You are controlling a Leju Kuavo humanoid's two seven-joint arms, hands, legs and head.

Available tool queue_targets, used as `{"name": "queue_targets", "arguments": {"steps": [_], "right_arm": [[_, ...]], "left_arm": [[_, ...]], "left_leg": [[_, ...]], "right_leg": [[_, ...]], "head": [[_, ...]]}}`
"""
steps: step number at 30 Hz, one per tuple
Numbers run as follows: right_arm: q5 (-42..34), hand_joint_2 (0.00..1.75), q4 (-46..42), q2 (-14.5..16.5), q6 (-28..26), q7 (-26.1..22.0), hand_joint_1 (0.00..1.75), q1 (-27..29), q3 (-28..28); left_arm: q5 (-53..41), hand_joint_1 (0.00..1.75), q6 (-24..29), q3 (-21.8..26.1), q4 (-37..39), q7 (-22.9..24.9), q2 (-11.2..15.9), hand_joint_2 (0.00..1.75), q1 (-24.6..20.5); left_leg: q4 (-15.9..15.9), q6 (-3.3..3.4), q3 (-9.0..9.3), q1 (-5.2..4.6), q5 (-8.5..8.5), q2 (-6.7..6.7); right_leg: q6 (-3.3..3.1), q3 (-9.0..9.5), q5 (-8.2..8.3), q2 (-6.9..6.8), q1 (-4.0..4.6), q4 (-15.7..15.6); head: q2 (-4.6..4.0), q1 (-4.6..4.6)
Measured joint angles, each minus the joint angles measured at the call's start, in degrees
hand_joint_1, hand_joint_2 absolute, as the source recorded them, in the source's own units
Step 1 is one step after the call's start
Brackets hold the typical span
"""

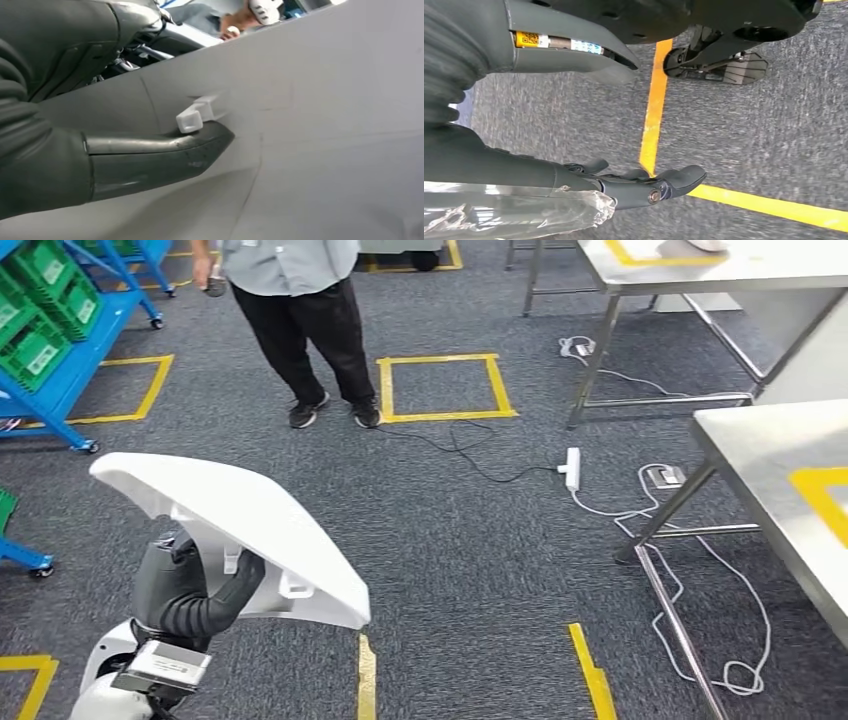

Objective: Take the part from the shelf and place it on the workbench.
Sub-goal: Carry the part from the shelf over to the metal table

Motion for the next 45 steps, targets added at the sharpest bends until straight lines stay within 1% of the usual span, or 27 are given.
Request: {"name": "queue_targets", "arguments": {"steps": [2, 3, 4, 6, 8, 10, 12, 13, 15, 17, 19, 20, 21, 23, 24, 26, 28, 30, 32, 34, 35, 36, 37, 39, 41, 43, 45], "right_arm": [[0.0, 1.75, 0.0, 0.0, 0.0, 0.01, 0.0, -0.11, -0.05], [0.0, 1.75, 0.0, 0.0, 0.0, 0.01, 0.0, -0.14, -0.08], [0.0, 1.75, 0.0, 0.0, 0.0, 0.02, 0.0, -0.11, -0.12], [0.01, 1.75, 0.0, 0.0, 0.0, 0.04, 0.0, -0.01, -0.21], [0.02, 1.75, 0.0, 0.03, 0.01, 0.05, 0.0, -0.03, -0.26], [0.03, 1.75, -0.01, 0.07, 0.01, 0.04, 0.0, -0.1, -0.31], [0.05, 1.75, -0.01, 0.09, 0.01, 0.03, 0.0, 0.05, -0.38], [0.07, 1.75, 0.0, 0.08, 0.01, 0.04, 0.0, 0.22, -0.4], [0.13, 1.75, 0.0, 0.05, 0.01, 0.06, 0.0, 0.39, -0.43], [0.17, 1.75, 0.0, 0.04, 0.02, 0.07, 0.0, 0.2, -0.43], [0.18, 1.75, -0.01, 0.04, 0.02, 0.08, 0.0, 0.06, -0.43], [0.17, 1.75, -0.01, 0.04, 0.02, 0.08, 0.0, 0.11, -0.43], [0.18, 1.75, -0.01, 0.04, 0.02, 0.08, 0.0, 0.18, -0.43], [0.19, 1.75, -0.01, 0.04, 0.01, 0.09, 0.0, 0.16, -0.43], [0.2, 1.75, -0.02, 0.04, 0.01, 0.1, 0.0, 0.05, -0.43], [0.21, 1.75, -0.02, 0.04, 0.02, 0.18, 0.0, -0.07, -0.44], [0.24, 1.75, -0.02, 0.04, 0.02, 0.27, 0.0, 0.12, -0.46], [0.29, 1.75, -0.02, 0.04, 0.02, 0.34, 0.0, 0.28, -0.51], [0.33, 1.75, -0.02, 0.07, 0.05, 0.38, 0.0, 0.2, -0.58], [0.35, 1.75, -0.02, 0.1, 0.1, 0.39, 0.0, 0.16, -0.7], [0.35, 1.75, -0.02, 0.11, 0.11, 0.4, 0.0, 0.21, -0.79], [0.35, 1.75, -0.02, 0.11, 0.13, 0.42, 0.0, 0.29, -0.87], [0.36, 1.75, -0.02, 0.13, 0.14, 0.42, 0.0, 0.35, -0.95], [0.39, 1.75, -0.03, 0.19, 0.16, 0.46, 0.0, 0.38, -1.01], [0.47, 1.75, -0.1, 0.28, 0.19, 0.57, 0.0, 0.38, -1.03], [0.54, 1.75, -0.19, 0.33, 0.2, 0.69, 0.0, 0.6, -1.04], [0.56, 1.75, -0.28, 0.34, 0.19, 0.75, 0.0, 0.87, -1.05]], "left_arm": [[-0.21, 1.75, 0.17, 0.07, 0.03, -0.07, 0.13, 1.75, 0.05], [-0.26, 1.75, 0.22, 0.1, 0.06, -0.07, 0.2, 1.75, 0.09], [-0.29, 1.75, 0.26, 0.12, 0.09, -0.07, 0.24, 1.75, 0.12], [-0.3, 1.75, 0.4, 0.21, 0.11, -0.07, 0.26, 1.75, 0.13], [-0.3, 1.75, 0.56, 0.4, 0.11, -0.14, 0.27, 1.75, 0.14], [-0.34, 1.75, 0.78, 0.61, 0.1, -0.32, 0.3, 1.75, 0.16], [-0.4, 1.75, 1.03, 0.85, 0.08, -0.58, 0.31, 1.75, 0.21], [-0.42, 1.75, 1.15, 0.95, 0.07, -0.68, 0.31, 1.75, 0.22], [-0.43, 1.75, 1.38, 1.09, 0.04, -0.85, 0.27, 1.75, 0.27], [-0.43, 1.75, 1.52, 1.26, 0.02, -0.9, 0.27, 1.75, 0.51], [-0.43, 1.75, 1.58, 1.39, 0.02, -0.9, 0.32, 1.75, 0.74], [-0.43, 1.75, 1.6, 1.42, 0.02, -0.9, 0.34, 1.75, 0.79], [-0.44, 1.75, 1.6, 1.42, 0.02, -0.9, 0.34, 1.75, 0.81], [-0.45, 1.75, 1.66, 1.43, 0.02, -0.91, 0.33, 1.75, 0.84], [-0.45, 1.75, 1.73, 1.48, 0.02, -0.92, 0.34, 1.75, 0.89], [-0.46, 1.75, 1.94, 1.65, 0.01, -1.0, 0.38, 1.75, 1.03], [-0.45, 1.75, 2.17, 1.87, -0.05, -1.27, 0.42, 1.75, 1.15], [-0.23, 1.75, 2.33, 2.25, -0.23, -1.75, 0.53, 1.75, 1.41], [0.2, 1.75, 2.46, 2.75, -0.36, -2.08, 0.72, 1.75, 2.11], [0.63, 1.75, 2.65, 3.22, -0.37, -2.26, 0.91, 1.75, 2.96], [0.75, 1.75, 2.78, 3.49, -0.38, -2.39, 0.98, 1.75, 3.29], [0.81, 1.75, 2.92, 3.79, -0.42, -2.52, 1.06, 1.75, 3.55], [0.81, 1.75, 3.09, 4.13, -0.5, -2.65, 1.12, 1.75, 3.8], [0.77, 1.75, 3.38, 4.74, -0.74, -2.88, 1.25, 1.75, 4.33], [0.66, 1.75, 3.66, 5.28, -0.94, -3.1, 1.32, 1.75, 4.91], [0.51, 1.75, 3.87, 5.62, -1.13, -3.34, 1.33, 1.75, 5.37], [0.4, 1.75, 3.96, 5.75, -1.35, -3.59, 1.29, 1.75, 5.71]], "left_leg": [[7.42, -0.11, -3.5, 0.07, -3.53, -1.78], [10.76, -0.07, -5.23, 0.07, -4.65, -2.09], [12.18, 0.05, -6.11, 0.06, -4.48, -2.21], [9.02, 0.56, -5.07, 0.06, -1.04, -2.65], [2.02, 1.29, -2.14, 0.06, 3.12, -4.56], [-2.41, 1.65, -0.32, 0.06, 4.11, -6.04], [-3.49, 1.76, 0.04, 0.07, 3.72, -5.61], [-3.66, 1.91, 0.1, 0.15, 3.86, -5.11], [-4.1, 2.32, 0.31, 0.37, 4.05, -3.97], [-4.15, 2.54, 0.35, 0.28, 3.97, -2.69], [-4.12, 2.62, 0.36, 0.2, 3.88, -1.31], [-4.11, 2.61, 0.41, 0.19, 3.83, -0.65], [-4.11, 2.55, 0.51, 0.19, 3.75, -0.09], [-4.05, 2.21, 0.82, 0.01, 3.48, 0.94], [-3.97, 1.95, 0.92, -0.18, 3.34, 1.39], [-3.85, 1.46, 0.98, -0.52, 3.19, 2.3], [-3.75, 0.96, 1.12, -0.47, 2.98, 2.82], [-1.77, 0.36, 0.48, -0.23, 1.29, 1.19], [4.24, -0.04, -2.21, -0.03, -2.17, -1.09], [10.25, -0.15, -5.17, 0.02, -4.31, -1.87], [10.95, -0.1, -5.63, 0.02, -3.81, -2.05], [9.62, 0.04, -5.13, 0.02, -2.25, -2.26], [6.63, 0.25, -3.81, 0.03, -0.06, -2.85], [0.04, 0.84, -0.86, 0.16, 3.12, -5.45], [-2.99, 1.2, 0.37, 0.2, 3.5, -7.0], [-3.69, 1.51, 0.52, 0.23, 3.46, -6.06], [-4.3, 2.08, 0.75, 0.41, 3.77, -4.81]], "right_leg": [[-0.41, -0.03, 0.04, 1.28, 0.07, 0.01], [-0.54, -0.03, 0.04, 2.02, 0.11, 0.02], [-0.58, 0.02, 0.04, 2.76, 0.17, 0.03], [-0.59, 0.22, 0.05, 4.24, 0.25, 0.04], [-0.47, 0.27, 0.04, 5.58, 0.31, 0.11], [0.01, -0.15, 0.13, 6.66, 0.34, 0.24], [0.78, -0.76, 0.33, 7.53, 0.25, 0.15], [1.1, -1.12, 0.19, 7.16, 0.26, 0.48], [1.69, -2.68, -1.63, 4.78, 0.44, 3.55], [2.1, -5.76, -5.23, 2.25, 0.42, 10.33], [2.38, -8.36, -7.24, 1.66, 0.27, 15.77], [2.48, -8.27, -6.63, 1.53, 0.22, 15.72], [2.49, -7.06, -5.08, 1.27, 0.18, 13.53], [2.32, -2.68, -1.61, -0.71, 0.32, 5.43], [2.01, -0.98, -0.73, -1.6, 0.44, 2.38], [1.35, 0.1, -0.57, -2.11, 0.71, 0.21], [0.59, 0.01, -0.3, -1.02, 0.59, 0.09], [-0.06, 0.08, -0.02, 0.0, 0.35, -0.15], [-0.54, 0.08, 0.11, 1.14, 0.24, -0.23], [-0.78, 0.05, 0.15, 2.49, 0.28, -0.21], [-0.79, 0.07, 0.15, 3.2, 0.31, -0.18], [-0.79, 0.12, 0.16, 3.92, 0.32, -0.15], [-0.76, 0.17, 0.16, 4.59, 0.32, -0.12], [-0.52, 0.04, 0.18, 5.86, 0.38, 0.07], [0.12, -0.53, 0.4, 6.93, 0.29, 0.23], [0.92, -1.1, 0.63, 7.79, 0.08, 0.17], [1.52, -2.2, -0.52, 6.05, 0.19, 1.78]], "head": [[0.0, -0.14], [0.0, -0.15], [0.0, -0.16], [0.0, -0.16], [0.0, -0.14], [0.0, -0.14], [0.0, -0.18], [0.0, -0.17], [0.0, 0.15], [0.0, 0.44], [0.0, 0.44], [0.0, 0.45], [0.0, 0.46], [0.0, 0.5], [0.0, 0.46], [0.0, 0.39], [0.0, 0.38], [0.0, 0.15], [0.0, -0.16], [0.0, -0.21], [0.0, -0.2], [0.0, -0.2], [0.0, -0.2], [0.0, -0.19], [0.0, -0.16], [0.0, -0.19], [0.0, 0.09]]}}
